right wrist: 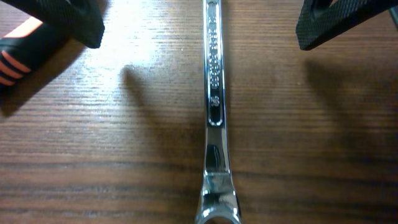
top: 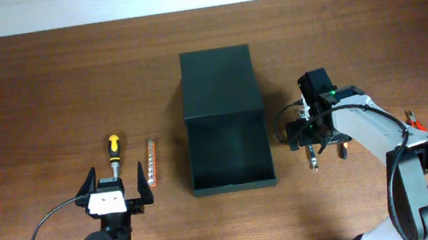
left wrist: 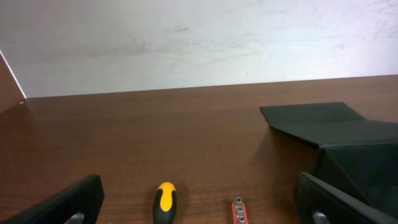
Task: Pack container
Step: 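Lower the right gripper and close it on the chrome wrench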
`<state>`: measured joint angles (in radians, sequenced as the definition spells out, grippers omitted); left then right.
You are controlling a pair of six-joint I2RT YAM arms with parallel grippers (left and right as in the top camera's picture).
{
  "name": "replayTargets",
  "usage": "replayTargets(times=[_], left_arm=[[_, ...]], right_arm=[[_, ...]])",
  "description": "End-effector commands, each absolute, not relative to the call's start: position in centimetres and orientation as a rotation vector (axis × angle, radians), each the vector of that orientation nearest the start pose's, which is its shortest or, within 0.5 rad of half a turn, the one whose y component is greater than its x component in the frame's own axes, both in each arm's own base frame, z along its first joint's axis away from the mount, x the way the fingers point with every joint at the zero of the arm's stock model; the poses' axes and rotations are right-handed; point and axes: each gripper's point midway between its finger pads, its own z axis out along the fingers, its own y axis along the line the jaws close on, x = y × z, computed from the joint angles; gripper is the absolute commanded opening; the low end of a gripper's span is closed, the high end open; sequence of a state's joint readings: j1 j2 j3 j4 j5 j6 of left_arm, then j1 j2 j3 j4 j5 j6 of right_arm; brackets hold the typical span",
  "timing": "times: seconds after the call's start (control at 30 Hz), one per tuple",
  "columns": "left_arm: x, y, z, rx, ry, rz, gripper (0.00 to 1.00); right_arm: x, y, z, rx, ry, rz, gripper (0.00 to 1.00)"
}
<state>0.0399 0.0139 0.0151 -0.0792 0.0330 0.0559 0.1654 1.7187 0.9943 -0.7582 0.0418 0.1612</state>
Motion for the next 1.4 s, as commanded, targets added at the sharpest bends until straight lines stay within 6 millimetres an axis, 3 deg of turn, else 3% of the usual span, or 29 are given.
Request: replayTargets(times=[0.0, 0.4, 1.1, 1.17, 1.23, 1.3, 1.37], left_arm=[[24.6, 0.6, 15.7, 0.03, 1.648, 0.05, 0.99], [24.6, 0.6, 15.7, 0.03, 1.648, 0.05, 0.99], [24.6, 0.6, 15.7, 0.03, 1.648, 0.05, 0.99], [24.6, 0.6, 15.7, 0.03, 1.648, 0.05, 0.99], [24.6, 0.6, 15.7, 0.03, 1.648, 0.05, 0.99], [24.6, 0.6, 15.7, 0.03, 1.648, 0.05, 0.99], [24.6, 0.6, 15.7, 0.03, 1.648, 0.05, 0.99]], right_arm=[[29.8, 4.1, 0.7, 0.009, 3.059, -0.066, 0.99], [29.3, 4.4, -1.0, 0.006, 3.112, -0.047, 0.99], [29.7, 4.5, -1.0, 0.006, 3.097, -0.042, 0.99], [29.7, 4.5, -1.0, 0.007, 3.098, -0.043, 0.88], [29.7, 4.5, -1.0, 0.007, 3.098, -0.043, 0.62], [29.7, 4.5, -1.0, 0.007, 3.098, -0.043, 0.43], [29.7, 4.5, -1.0, 0.007, 3.098, -0.043, 0.33]])
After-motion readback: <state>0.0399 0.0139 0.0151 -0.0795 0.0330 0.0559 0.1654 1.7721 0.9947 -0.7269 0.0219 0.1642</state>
